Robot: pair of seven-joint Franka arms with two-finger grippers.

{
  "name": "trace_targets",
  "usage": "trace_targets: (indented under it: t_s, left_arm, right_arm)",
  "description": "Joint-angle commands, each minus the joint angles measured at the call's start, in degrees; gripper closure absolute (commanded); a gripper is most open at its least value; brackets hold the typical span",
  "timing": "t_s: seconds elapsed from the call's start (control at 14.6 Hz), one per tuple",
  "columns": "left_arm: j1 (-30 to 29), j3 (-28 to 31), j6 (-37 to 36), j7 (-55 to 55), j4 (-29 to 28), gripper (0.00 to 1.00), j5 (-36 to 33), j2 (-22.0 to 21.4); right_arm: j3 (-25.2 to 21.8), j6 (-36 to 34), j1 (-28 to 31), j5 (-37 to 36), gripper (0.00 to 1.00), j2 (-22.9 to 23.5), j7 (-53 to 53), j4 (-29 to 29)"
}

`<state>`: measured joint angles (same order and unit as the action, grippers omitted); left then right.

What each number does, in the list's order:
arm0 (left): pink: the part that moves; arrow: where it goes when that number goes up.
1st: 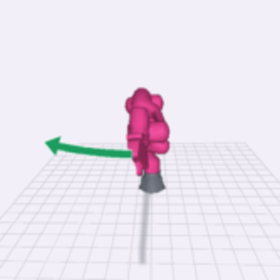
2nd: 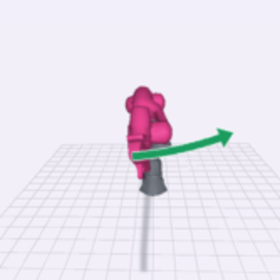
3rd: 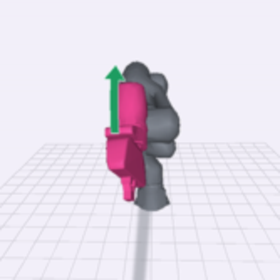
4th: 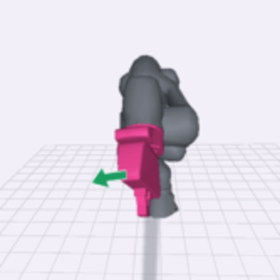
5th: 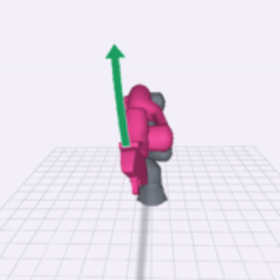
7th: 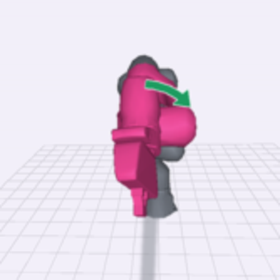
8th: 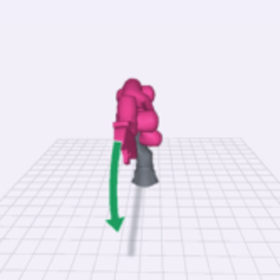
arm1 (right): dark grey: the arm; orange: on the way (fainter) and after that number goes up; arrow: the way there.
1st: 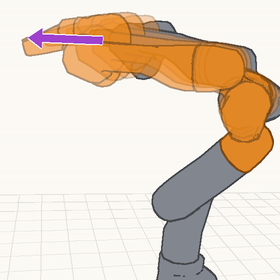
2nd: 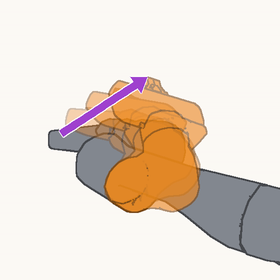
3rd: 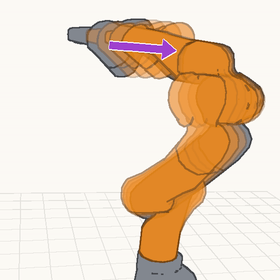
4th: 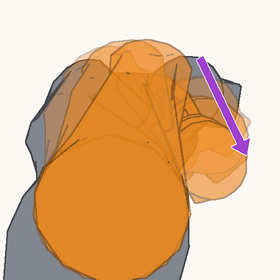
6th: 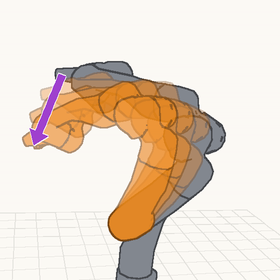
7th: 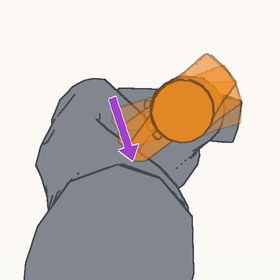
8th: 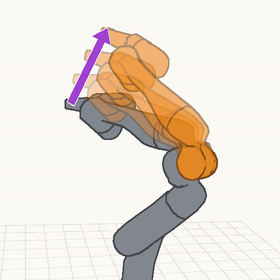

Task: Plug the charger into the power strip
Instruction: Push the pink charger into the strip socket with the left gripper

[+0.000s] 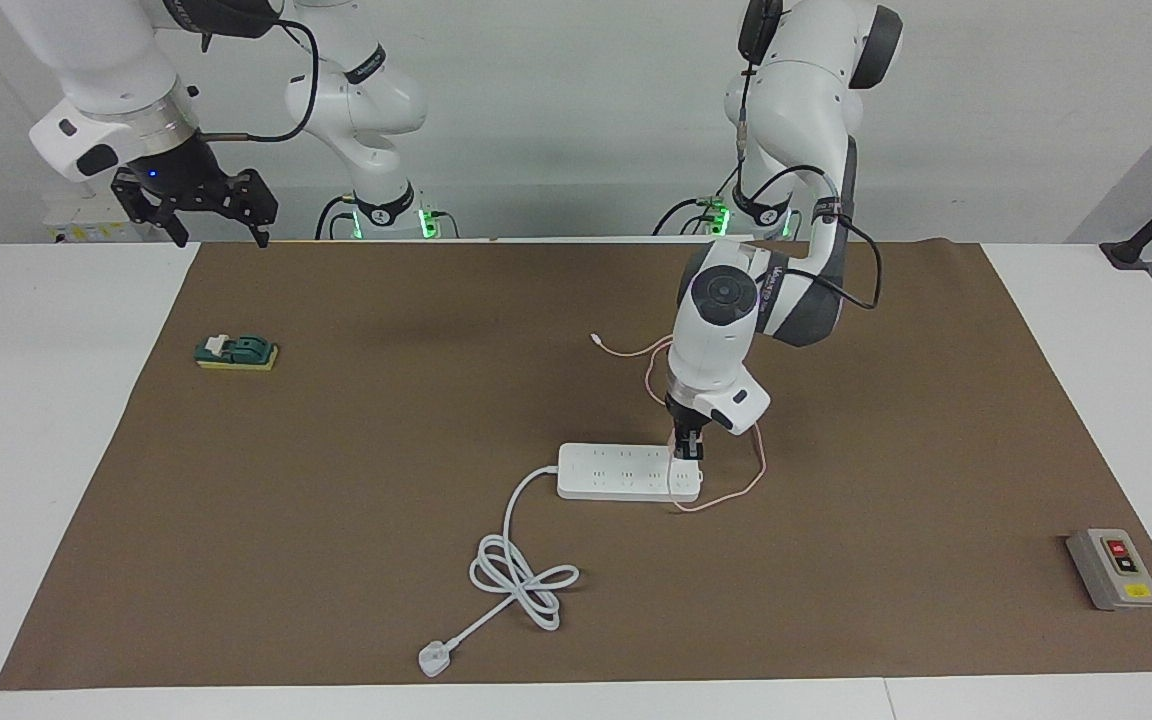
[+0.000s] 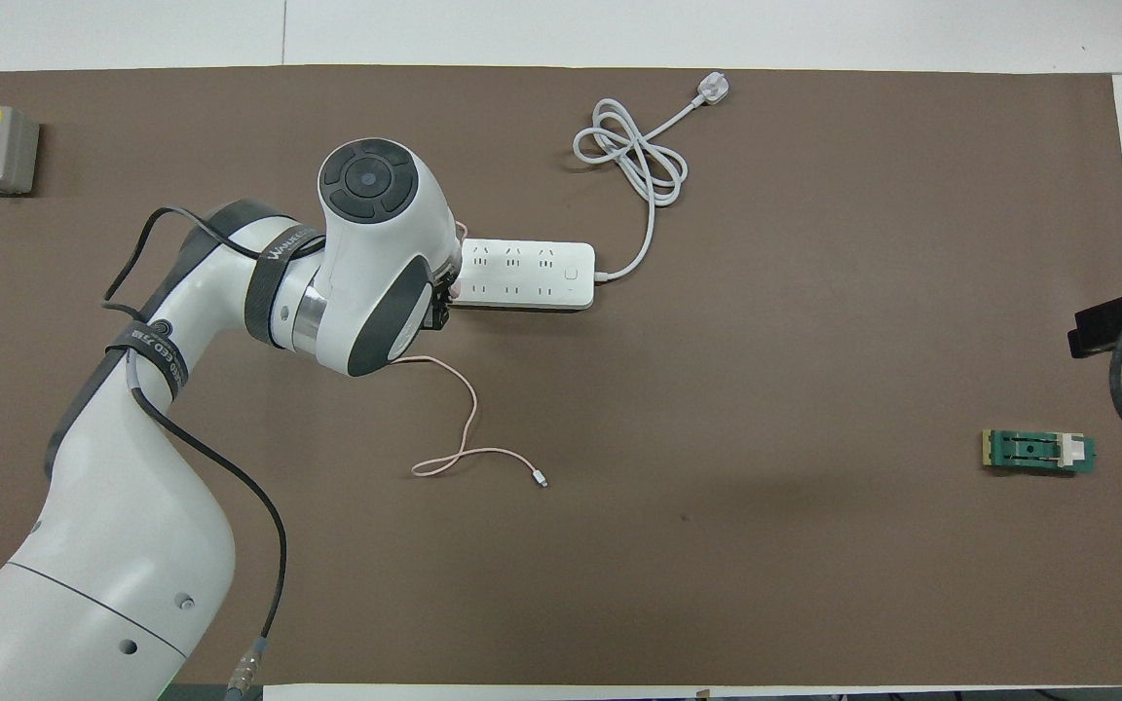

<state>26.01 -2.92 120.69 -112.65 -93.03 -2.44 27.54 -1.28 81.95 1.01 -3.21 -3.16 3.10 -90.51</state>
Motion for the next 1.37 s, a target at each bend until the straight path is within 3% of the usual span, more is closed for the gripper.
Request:
trace_targets:
  t_s: [0.0,0.96,1.03,1.1,1.16,1.3]
  left_arm:
    - [0.45,0.72,2.53,0.59,-2.86,1.0,-1.07,2.25]
    - [1.59,0.72,1.56,4.17,-1.1,1.0,-4.32,4.19]
    - [1.42,0.72,1.3,6.02,-0.75,0.81,-4.24,3.58]
    - [0.98,0.72,0.86,6.56,-0.14,0.25,-4.24,2.19]
    - [0.71,0.72,-0.1,8.31,-0.22,0.02,-4.15,0.0]
    - [-1.74,0.55,-1.95,12.09,-0.13,0.0,-3.36,-3.7]
  right_arm:
    - [0.14,-0.47,0.22,-0.13,0.0,0.35,1.56,0.78]
    - [0.14,-0.47,0.14,-0.13,0.0,0.35,1.56,0.69]
    - [0.14,-0.47,0.14,-0.13,0.0,0.35,1.56,0.69]
    - [0.14,-0.47,0.14,-0.13,0.0,0.35,1.56,0.69]
    - [0.14,-0.47,0.14,-0.13,0.0,0.35,1.56,0.69]
    - [0.14,-0.47,0.14,-0.13,0.0,0.35,1.56,0.69]
